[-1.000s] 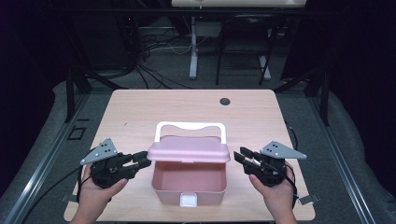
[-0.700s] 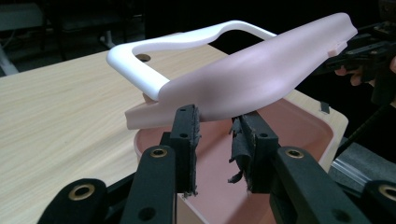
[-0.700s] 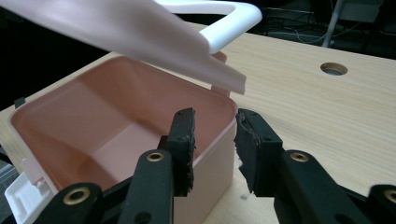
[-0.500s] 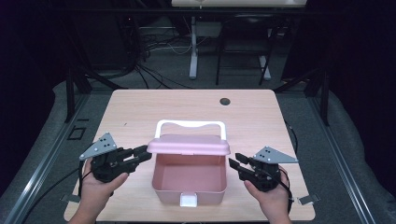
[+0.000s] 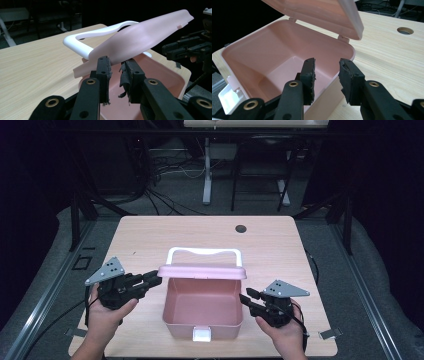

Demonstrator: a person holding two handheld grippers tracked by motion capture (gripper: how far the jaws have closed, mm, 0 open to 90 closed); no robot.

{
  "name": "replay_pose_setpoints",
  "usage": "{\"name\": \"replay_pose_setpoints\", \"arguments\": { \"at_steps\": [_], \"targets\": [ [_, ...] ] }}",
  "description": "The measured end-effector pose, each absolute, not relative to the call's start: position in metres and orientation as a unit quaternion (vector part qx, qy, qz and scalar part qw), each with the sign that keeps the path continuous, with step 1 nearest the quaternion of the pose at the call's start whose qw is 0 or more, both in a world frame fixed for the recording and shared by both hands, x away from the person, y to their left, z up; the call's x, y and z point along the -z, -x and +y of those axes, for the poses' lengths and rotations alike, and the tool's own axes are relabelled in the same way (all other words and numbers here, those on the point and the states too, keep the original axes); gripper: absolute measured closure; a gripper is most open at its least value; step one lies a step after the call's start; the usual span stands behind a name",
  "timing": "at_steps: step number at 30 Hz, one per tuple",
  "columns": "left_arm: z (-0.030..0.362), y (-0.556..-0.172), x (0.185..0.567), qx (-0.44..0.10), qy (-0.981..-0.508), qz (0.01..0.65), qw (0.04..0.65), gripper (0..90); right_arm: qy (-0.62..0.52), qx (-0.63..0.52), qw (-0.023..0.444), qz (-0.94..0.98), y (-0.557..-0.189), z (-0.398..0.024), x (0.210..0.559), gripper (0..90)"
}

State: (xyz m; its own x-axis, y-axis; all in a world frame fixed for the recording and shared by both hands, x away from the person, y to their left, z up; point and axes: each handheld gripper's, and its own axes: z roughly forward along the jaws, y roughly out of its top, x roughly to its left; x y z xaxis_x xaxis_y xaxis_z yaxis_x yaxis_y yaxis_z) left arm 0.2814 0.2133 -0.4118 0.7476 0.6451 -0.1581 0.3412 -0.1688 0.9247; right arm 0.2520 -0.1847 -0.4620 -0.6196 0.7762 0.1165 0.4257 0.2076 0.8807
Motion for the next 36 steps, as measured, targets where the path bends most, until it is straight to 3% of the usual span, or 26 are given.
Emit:
{"name": "replay_pose_setpoints", "arguments": {
  "at_steps": [36],
  "targets": [
    [0.205, -0.32, 0.431, -0.145, -0.741, 0.36, 0.548, 76.8, -0.401, -0.47, 0.161, 0.77, -0.254, -0.178, 0.479, 62.1]
  ]
}}
